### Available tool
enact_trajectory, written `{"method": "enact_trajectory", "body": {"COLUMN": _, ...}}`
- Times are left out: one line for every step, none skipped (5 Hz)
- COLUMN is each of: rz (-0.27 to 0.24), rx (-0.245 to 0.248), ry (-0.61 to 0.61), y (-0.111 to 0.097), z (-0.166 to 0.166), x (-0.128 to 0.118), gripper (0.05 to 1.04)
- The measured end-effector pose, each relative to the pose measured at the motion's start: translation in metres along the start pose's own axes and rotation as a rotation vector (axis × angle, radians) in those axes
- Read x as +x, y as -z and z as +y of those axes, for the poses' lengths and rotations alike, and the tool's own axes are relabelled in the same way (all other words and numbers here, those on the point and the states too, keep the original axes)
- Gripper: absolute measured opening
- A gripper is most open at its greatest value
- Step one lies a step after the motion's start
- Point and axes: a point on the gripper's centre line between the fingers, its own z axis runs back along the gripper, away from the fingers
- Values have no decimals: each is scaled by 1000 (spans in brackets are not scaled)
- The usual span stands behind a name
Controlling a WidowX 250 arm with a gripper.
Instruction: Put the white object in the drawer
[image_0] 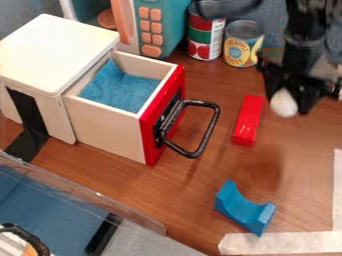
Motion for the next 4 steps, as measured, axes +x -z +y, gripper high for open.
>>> {"method": "enact_trajectory", "body": {"rz": -30, "rx": 4, "ry": -20, "y": -34, "z": 7, "x": -14, "gripper": 633}}
{"method": "enact_trajectory", "body": {"rz": -48, "rx": 28, "ry": -107, "y": -54, "z": 34, "x": -30, "gripper": 633}}
{"method": "enact_trajectory", "body": {"rz": -55, "rx": 45, "ry": -228, "y": -61, "z": 64, "x": -48, "gripper": 633}}
{"method": "enact_trajectory", "body": {"rz": -70, "rx": 56, "ry": -320, "y": -70, "z": 85, "x": -60, "gripper": 633}}
